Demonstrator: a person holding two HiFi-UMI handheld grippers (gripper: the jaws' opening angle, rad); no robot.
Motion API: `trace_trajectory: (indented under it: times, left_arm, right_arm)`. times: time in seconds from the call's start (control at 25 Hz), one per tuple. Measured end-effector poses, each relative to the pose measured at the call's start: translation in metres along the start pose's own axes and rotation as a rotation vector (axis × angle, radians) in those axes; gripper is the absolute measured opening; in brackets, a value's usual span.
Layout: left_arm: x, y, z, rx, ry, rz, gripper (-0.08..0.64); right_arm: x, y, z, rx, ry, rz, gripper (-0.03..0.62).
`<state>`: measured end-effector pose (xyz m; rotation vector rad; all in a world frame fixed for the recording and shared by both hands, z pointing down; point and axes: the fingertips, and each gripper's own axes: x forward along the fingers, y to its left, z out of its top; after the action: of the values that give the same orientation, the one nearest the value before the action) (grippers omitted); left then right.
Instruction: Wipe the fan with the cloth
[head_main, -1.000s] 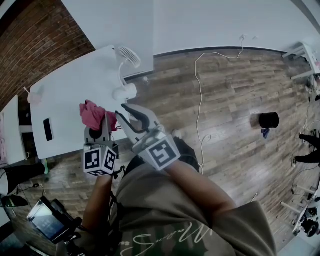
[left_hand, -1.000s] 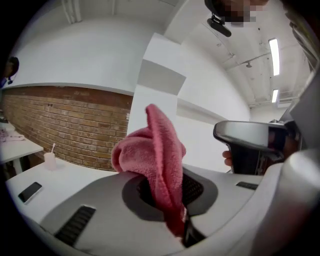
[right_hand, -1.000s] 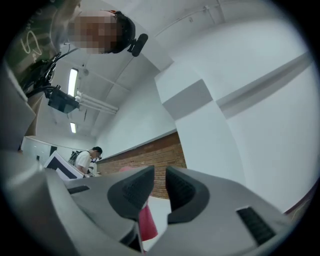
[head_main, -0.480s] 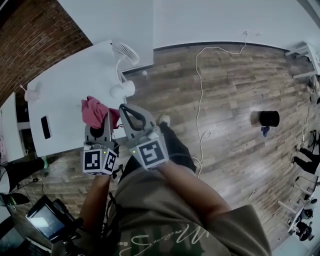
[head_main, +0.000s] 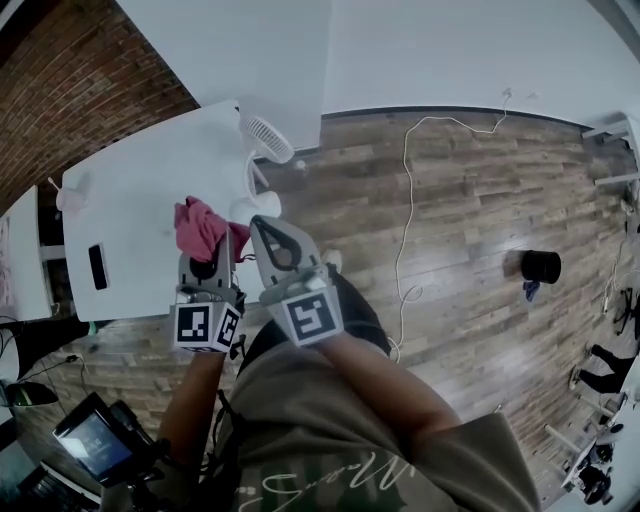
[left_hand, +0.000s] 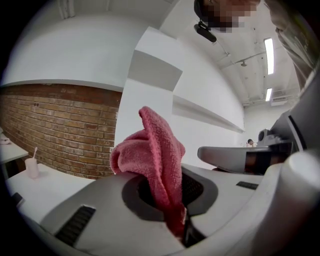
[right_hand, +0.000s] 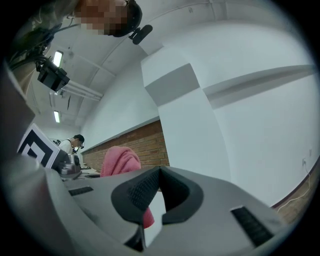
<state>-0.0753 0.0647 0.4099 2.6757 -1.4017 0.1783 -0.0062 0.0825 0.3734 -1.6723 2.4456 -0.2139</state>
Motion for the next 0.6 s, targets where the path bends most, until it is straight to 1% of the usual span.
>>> trace_trajectory:
  times: [0.08,0.16,0.24,0.32,0.44,0.52,0.6]
  left_arm:
    - [0.007,-0.003,0.001,0.011,0.005,0.008,0.051]
    - [0.014,-0.005,0.001,0.011,0.005,0.011,0.049]
    - [0.025,-0.005,0.0,0.006,0.0,0.002,0.048]
    - [0.04,-0.003,-0.009,0.016,0.019,-0.007,0.048]
    - [0.068,0.005,-0.032,0.02,0.06,0.0,0.048]
    - [0.081,0.003,-0.043,0.015,0.078,-0.004,0.048]
    - [0.089,-0.004,-0.049,0.01,0.094,-0.023,0.048]
  right_arm:
    - [0.003,-0.01,0.002,-0.008,0.007,-0.005,0.0]
    - [0.007,-0.019,-0.001,-0.037,0.041,-0.009,0.0]
    - [0.017,-0.028,-0.005,-0.036,0.061,-0.01,0.0]
    - [0.029,-0.038,-0.008,-0.028,0.072,-0.003,0.0]
    - [0.051,-0.058,-0.015,-0.032,0.082,0.014,0.0]
    - [0.057,-0.068,-0.016,-0.038,0.078,0.022,0.0]
    - [0.056,-0.075,-0.018,-0.048,0.088,0.023,0.0]
